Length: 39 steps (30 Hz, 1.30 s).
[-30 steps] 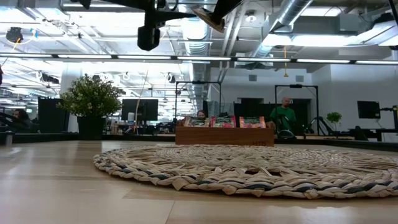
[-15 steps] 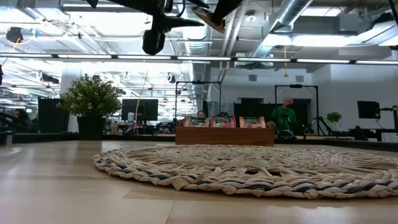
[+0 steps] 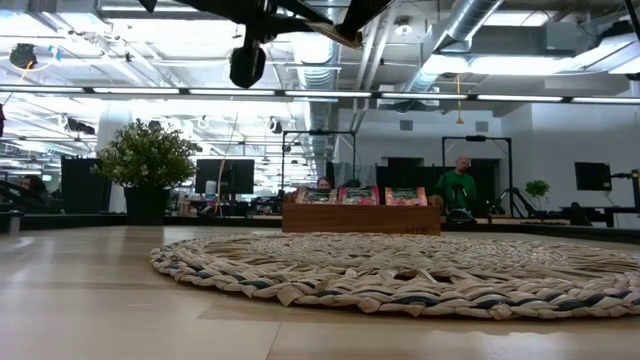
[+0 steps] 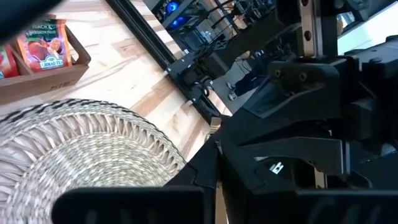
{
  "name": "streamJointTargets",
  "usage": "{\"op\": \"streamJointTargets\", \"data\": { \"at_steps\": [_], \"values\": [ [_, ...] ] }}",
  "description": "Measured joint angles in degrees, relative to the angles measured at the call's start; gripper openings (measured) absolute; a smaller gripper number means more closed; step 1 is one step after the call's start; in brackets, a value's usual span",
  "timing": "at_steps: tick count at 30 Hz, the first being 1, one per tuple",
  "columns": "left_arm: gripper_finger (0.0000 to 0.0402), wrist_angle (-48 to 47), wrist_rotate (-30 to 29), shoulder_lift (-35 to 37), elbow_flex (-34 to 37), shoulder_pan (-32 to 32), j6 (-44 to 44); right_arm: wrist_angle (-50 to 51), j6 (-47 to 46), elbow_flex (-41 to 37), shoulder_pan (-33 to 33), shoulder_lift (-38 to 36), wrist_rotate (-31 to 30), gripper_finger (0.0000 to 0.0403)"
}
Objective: Pick & Place Tea
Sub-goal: Put the brown tea bag into the left section of the wooden organizer
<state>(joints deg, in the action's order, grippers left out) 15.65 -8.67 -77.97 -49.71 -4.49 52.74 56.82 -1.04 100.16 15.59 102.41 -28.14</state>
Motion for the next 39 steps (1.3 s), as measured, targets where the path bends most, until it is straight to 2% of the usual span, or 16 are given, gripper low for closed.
{"op": "streamJointTargets", "data": {
  "at_steps": [8, 13, 18, 22, 26, 33, 39],
  "values": [
    [0.0000, -0.63, -2.14, -0.01, 0.00, -0.02, -3.18, 0.19, -0.02, 0.00, 0.00, 0.00, -0.30, 0.0008],
    [0.0000, -1.83, -6.59, -0.04, 0.09, 0.00, -6.12, 4.42, -1.64, 0.04, 0.02, -0.02, 1.22, 0.0056],
    [0.0000, -3.96, -11.95, -0.07, 0.11, 0.06, -10.27, 15.53, -7.84, 0.04, 0.29, -0.04, 0.92, 0.0109],
    [0.0000, -4.30, -14.17, -0.07, 0.11, 1.37, -15.74, 23.10, -12.49, -0.22, 2.62, -0.71, -2.74, 0.0119],
    [0.0000, -3.59, -14.63, -0.07, 0.45, 4.49, -18.45, 24.92, -18.31, -3.23, 7.10, -5.39, -7.54, 0.0107],
    [0.0000, 8.58, -12.34, -1.24, 6.77, 11.83, -25.47, 23.22, -35.81, -13.05, 15.01, -17.43, -8.40, 0.0087],
    [0.0000, 21.06, -6.01, -10.05, 9.62, 17.74, -29.13, 16.98, -44.59, -19.61, 21.71, -24.79, -11.83, 0.0086]
  ]
}}
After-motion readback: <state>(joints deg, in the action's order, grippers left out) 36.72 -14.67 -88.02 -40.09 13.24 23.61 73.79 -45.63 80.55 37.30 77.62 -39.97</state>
